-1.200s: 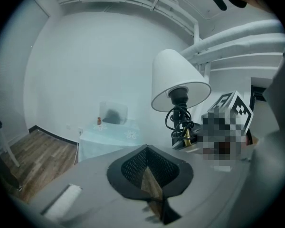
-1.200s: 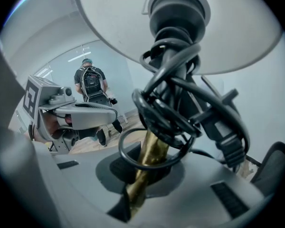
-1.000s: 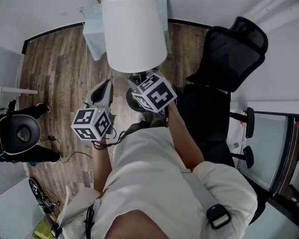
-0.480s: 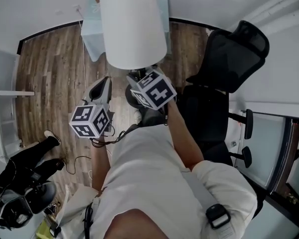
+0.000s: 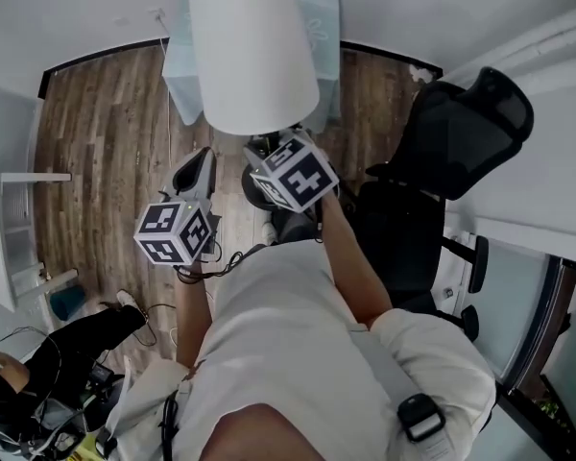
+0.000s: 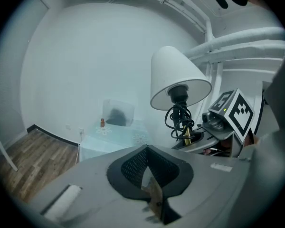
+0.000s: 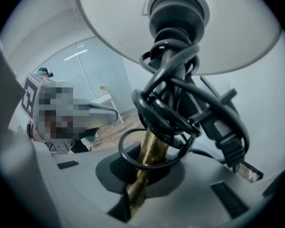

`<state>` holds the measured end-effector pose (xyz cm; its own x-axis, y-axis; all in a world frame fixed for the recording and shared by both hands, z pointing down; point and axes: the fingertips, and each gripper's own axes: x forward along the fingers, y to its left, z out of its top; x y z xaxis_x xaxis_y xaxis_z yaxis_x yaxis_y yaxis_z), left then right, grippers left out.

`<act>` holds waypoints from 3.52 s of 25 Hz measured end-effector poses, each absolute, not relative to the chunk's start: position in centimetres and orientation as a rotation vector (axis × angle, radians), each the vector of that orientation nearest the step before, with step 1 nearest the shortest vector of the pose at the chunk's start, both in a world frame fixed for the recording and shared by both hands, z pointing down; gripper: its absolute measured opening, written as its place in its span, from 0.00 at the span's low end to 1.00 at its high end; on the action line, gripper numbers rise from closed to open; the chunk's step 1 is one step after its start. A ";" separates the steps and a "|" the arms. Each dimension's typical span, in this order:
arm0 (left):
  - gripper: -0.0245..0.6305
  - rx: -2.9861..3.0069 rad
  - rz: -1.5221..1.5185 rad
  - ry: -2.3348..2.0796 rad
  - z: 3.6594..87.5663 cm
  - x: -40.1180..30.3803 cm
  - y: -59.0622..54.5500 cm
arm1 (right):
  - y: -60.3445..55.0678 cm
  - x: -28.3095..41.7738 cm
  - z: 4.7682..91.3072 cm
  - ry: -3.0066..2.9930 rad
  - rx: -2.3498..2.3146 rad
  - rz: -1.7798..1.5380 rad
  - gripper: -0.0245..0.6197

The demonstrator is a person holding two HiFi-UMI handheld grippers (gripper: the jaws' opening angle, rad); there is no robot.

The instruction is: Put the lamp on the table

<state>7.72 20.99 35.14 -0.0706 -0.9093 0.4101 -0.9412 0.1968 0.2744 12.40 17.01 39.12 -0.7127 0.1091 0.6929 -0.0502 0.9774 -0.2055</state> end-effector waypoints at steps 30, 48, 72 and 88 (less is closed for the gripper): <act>0.04 1.647 0.094 -2.020 35.4 1.4 8.5 | 5.1 6.7 40.2 -2.339 -0.090 0.279 0.07; 0.04 1.690 0.115 -1.977 35.9 -8.0 2.2 | -0.5 -2.6 40.5 -2.330 -0.051 0.298 0.07; 0.04 1.729 0.116 -1.914 36.6 -15.9 -1.9 | -5.4 -10.3 40.5 -2.304 0.044 0.306 0.07; 0.04 1.682 0.120 -1.927 37.7 -18.3 -7.5 | -10.7 -13.3 41.7 -2.293 -0.026 0.317 0.07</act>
<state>-18.28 -7.53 37.65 -0.0434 -0.8818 0.4697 -0.9332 0.2036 0.2960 -13.27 -10.73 41.69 -0.6769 0.1199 0.7263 -0.0819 0.9682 -0.2362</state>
